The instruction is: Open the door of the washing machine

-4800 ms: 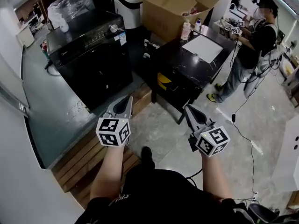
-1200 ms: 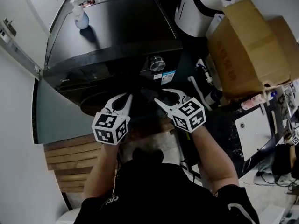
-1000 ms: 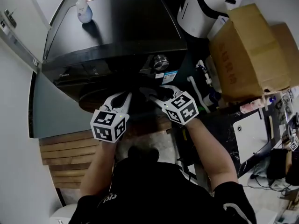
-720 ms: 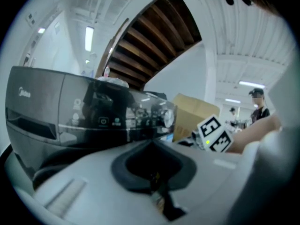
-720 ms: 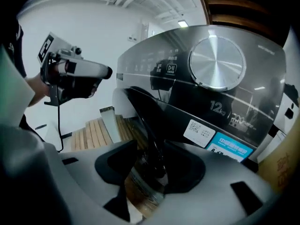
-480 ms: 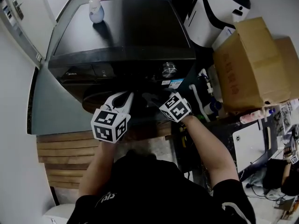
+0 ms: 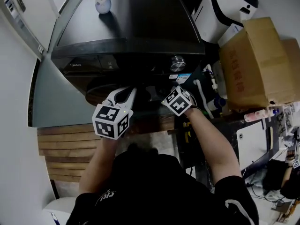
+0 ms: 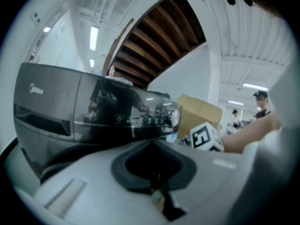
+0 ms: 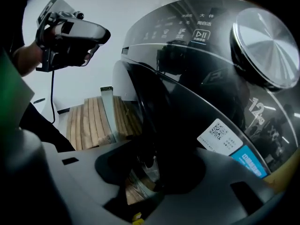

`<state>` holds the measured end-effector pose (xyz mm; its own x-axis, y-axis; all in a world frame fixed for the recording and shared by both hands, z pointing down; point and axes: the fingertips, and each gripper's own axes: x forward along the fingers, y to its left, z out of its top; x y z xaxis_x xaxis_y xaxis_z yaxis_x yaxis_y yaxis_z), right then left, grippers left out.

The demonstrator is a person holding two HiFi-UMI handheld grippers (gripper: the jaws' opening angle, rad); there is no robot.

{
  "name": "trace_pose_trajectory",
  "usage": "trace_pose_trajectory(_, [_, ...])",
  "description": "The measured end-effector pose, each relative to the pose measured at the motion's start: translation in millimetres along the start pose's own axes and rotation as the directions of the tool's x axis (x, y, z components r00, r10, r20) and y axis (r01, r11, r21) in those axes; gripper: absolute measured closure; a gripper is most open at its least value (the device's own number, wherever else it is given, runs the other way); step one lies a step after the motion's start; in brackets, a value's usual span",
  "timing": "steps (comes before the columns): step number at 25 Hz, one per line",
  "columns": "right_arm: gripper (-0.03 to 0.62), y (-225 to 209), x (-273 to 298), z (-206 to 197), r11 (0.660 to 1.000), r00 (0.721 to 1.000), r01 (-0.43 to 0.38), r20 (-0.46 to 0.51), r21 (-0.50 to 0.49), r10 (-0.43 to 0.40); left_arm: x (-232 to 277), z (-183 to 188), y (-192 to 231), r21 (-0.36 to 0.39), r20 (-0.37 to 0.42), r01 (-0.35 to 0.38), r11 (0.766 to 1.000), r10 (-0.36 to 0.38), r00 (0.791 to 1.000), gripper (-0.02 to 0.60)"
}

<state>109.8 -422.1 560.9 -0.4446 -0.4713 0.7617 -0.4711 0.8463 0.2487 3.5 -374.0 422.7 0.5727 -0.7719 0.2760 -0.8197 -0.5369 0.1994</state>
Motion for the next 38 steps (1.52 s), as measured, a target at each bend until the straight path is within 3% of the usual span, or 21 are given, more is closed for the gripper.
trace_pose_trajectory(7, [0.418, 1.0, 2.6, -2.8, 0.994, 0.995, 0.076, -0.059, -0.081, -0.081, -18.6, -12.4, -0.8, -0.013, -0.024, 0.018, 1.000, -0.019, 1.000, 0.572])
trace_pose_trajectory(11, [0.419, 0.5, 2.1, -0.2, 1.000, 1.000, 0.027, -0.002, 0.011, -0.027, -29.8, -18.8, -0.5, -0.012, -0.041, 0.043, 0.999, -0.044, 0.998, 0.572])
trace_pose_trajectory(15, [0.437, 1.1, 1.1, -3.5, 0.999, 0.997, -0.017, -0.070, -0.040, 0.014, -37.9, -16.4, 0.6, 0.005, -0.040, 0.068, 0.998, -0.068, 0.997, 0.574])
trace_pose_trajectory(25, [0.419, 1.9, 7.2, -8.1, 0.989, 0.982, 0.076, -0.165, -0.125, -0.096, -50.8, -18.0, 16.0, -0.028, -0.020, 0.098, 0.995, -0.098, 0.995, 0.572])
trace_pose_trajectory(33, [0.427, 1.4, 5.9, -10.7, 0.997, 0.984, 0.048, -0.170, -0.068, -0.059, -58.8, -21.9, 26.3, -0.040, -0.006, 0.091, 0.995, -0.091, 0.996, 0.572])
trace_pose_trajectory(38, [0.431, 3.2, 4.5, -10.7, 0.997, 0.985, 0.048, -0.161, -0.066, -0.058, -73.3, -32.4, 34.8, -0.062, -0.007, 0.038, 0.997, -0.039, 0.999, 0.574])
